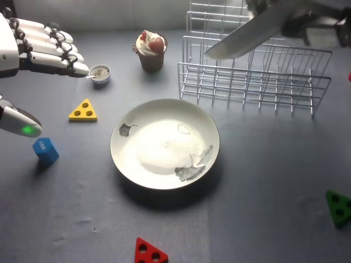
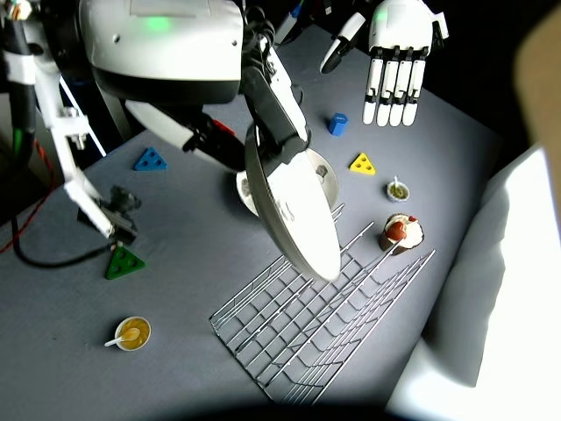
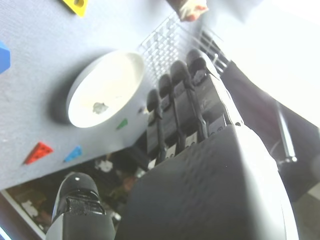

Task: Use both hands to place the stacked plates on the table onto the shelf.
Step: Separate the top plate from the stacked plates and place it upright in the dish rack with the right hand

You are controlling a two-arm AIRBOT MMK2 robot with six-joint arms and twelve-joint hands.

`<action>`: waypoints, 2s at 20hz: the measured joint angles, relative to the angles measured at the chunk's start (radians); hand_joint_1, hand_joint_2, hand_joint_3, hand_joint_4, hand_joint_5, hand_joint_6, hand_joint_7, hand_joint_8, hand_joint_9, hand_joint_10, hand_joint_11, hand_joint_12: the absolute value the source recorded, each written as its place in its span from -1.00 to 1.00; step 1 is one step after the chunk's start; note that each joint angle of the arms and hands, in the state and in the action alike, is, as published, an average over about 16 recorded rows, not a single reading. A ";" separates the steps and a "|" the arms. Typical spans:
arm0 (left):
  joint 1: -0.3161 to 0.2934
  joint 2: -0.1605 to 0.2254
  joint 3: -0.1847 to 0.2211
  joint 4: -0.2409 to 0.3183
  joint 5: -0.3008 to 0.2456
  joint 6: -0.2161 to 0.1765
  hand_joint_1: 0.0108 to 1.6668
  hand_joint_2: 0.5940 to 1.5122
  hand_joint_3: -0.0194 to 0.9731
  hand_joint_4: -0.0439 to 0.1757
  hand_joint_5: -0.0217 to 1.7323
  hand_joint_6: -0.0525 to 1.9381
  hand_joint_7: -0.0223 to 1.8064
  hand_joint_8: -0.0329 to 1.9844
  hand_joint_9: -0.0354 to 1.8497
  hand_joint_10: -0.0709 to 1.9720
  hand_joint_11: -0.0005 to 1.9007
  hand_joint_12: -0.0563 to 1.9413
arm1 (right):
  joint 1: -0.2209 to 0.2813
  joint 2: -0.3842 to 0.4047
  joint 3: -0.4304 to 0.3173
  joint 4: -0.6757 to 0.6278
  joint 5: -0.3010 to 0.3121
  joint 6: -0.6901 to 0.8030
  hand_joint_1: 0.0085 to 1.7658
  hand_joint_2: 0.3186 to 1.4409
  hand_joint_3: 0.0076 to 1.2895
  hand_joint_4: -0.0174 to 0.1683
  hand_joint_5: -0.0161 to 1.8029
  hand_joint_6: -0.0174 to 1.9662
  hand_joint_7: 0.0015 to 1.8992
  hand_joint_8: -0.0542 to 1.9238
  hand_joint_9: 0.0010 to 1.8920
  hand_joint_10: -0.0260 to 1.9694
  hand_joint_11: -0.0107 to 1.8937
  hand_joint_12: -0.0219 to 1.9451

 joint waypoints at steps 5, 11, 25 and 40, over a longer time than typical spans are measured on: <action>0.000 -0.007 0.015 -0.005 -0.020 -0.024 -0.98 -0.05 -0.96 -0.58 -0.65 -0.93 -0.61 -0.95 -0.62 -0.93 -0.70 -0.92 | 0.006 -0.002 0.033 0.082 0.007 -0.011 0.63 0.13 -0.99 -0.86 0.07 -0.12 0.28 -0.59 0.25 -0.36 0.04 0.32; 0.000 -0.017 0.033 -0.014 -0.052 -0.060 -0.98 -0.02 -0.96 -0.58 -0.66 -0.93 -0.61 -0.96 -0.62 -0.93 -0.69 -0.92 | 0.025 -0.001 0.064 0.212 0.001 0.001 0.62 0.13 -0.99 -0.86 0.09 -0.15 0.28 -0.55 0.25 -0.34 0.07 0.13; 0.007 -0.024 0.046 0.002 -0.108 -0.098 -0.97 0.02 -0.96 -0.58 -0.66 -0.93 -0.61 -0.96 -0.61 -0.93 -0.69 -0.92 | 0.114 -0.011 0.149 0.505 -0.134 0.040 0.60 0.13 -0.99 -0.86 0.07 -0.05 0.19 -0.33 0.20 -0.13 0.28 -0.66; 0.019 -0.026 0.034 0.030 -0.143 -0.100 -0.97 0.02 -0.96 -0.58 -0.64 -0.94 -0.60 -0.96 -0.62 -0.93 -0.69 -0.92 | 0.170 -0.068 0.289 0.652 -0.299 0.068 0.60 0.16 -0.99 -0.86 0.03 0.00 0.17 -0.29 0.19 -0.11 0.35 -0.82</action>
